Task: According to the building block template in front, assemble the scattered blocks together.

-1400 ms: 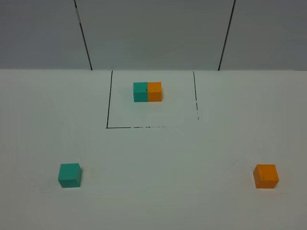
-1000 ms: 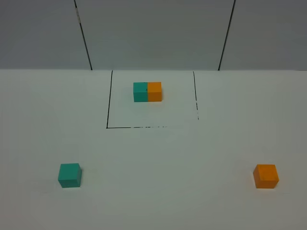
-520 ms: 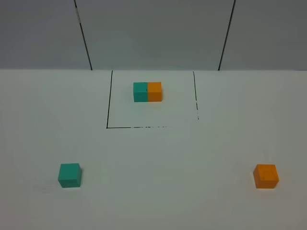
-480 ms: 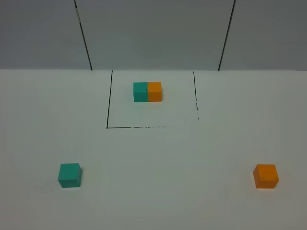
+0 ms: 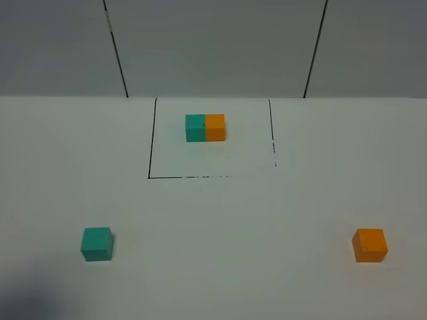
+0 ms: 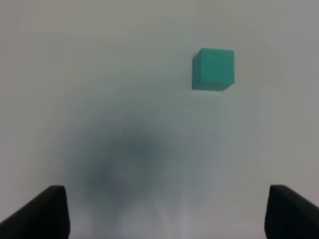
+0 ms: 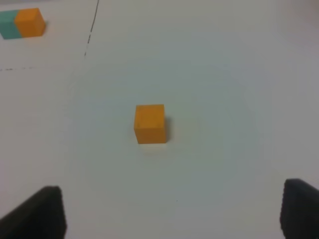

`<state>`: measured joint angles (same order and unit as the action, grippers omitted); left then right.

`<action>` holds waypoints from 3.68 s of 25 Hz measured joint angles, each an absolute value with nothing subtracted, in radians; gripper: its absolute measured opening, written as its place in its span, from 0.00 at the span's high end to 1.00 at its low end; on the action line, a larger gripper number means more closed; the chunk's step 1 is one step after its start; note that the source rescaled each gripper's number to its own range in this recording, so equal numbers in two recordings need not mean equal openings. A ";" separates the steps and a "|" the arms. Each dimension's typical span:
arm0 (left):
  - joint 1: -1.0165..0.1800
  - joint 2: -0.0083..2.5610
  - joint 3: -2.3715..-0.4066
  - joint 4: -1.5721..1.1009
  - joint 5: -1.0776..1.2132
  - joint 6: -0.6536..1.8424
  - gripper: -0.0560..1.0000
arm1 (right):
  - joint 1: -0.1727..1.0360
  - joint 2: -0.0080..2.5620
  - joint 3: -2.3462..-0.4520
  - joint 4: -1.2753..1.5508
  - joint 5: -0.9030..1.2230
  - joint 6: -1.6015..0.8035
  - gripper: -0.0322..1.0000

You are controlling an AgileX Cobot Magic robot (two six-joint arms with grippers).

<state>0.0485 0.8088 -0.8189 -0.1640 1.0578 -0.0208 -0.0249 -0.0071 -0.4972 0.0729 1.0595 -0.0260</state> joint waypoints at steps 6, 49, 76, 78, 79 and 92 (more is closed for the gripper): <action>0.048 1.097 -0.980 -0.186 1.136 0.000 0.31 | -0.025 -0.007 -0.497 0.073 1.060 -0.026 0.27; -0.291 1.845 -1.078 -0.068 0.796 -0.237 0.11 | -0.025 -0.007 -0.497 0.072 1.060 -0.026 0.27; -0.310 1.986 -1.081 -0.067 0.688 -0.240 0.18 | -0.025 -0.007 -0.497 0.072 1.060 -0.026 0.27; -0.310 1.986 -1.081 -0.066 0.688 -0.240 0.20 | -0.025 -0.007 -0.497 0.072 1.060 -0.026 0.27; -0.310 1.986 -1.081 -0.065 0.688 -0.240 0.21 | -0.025 -0.007 -0.497 0.072 1.060 -0.026 0.27; -0.310 1.988 -1.081 -0.043 0.688 -0.265 0.64 | -0.025 -0.007 -0.497 0.072 1.060 -0.026 0.27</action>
